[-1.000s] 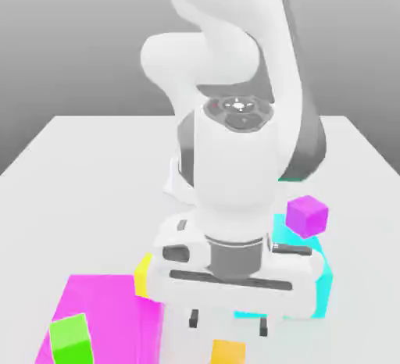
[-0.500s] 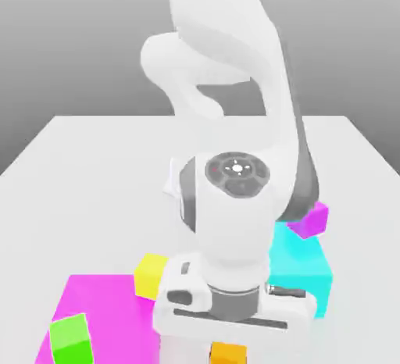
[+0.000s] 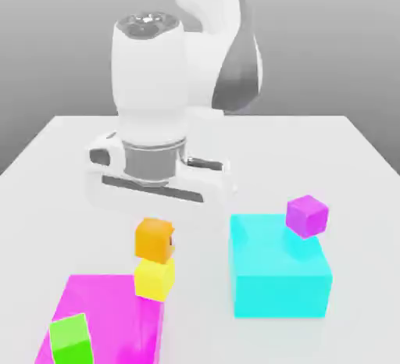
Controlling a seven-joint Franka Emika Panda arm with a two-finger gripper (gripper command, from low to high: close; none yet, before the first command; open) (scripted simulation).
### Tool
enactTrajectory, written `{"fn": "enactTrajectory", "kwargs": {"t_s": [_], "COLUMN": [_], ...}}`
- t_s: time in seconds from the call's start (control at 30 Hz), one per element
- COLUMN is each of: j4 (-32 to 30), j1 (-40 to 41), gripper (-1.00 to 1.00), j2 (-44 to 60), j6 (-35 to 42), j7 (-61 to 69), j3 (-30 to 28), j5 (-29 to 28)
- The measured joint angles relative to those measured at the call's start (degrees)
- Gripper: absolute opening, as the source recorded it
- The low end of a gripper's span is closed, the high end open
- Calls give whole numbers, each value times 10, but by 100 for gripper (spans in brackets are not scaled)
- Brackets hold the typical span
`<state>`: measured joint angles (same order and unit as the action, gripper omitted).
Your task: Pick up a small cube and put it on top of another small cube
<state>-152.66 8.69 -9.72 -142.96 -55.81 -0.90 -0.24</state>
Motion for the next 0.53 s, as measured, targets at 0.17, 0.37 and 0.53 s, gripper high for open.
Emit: {"fn": "enactTrajectory", "kwargs": {"t_s": [0.17, 0.37, 0.53], "j4": [-19, -20, -9], "j1": [0, 0, 1], "gripper": [100, 100, 100], "j2": [76, 83, 5], "j6": [-96, -103, -14], "j7": [3, 2, 0], "j3": [-3, -3, -4], "j5": [2, 2, -1]}}
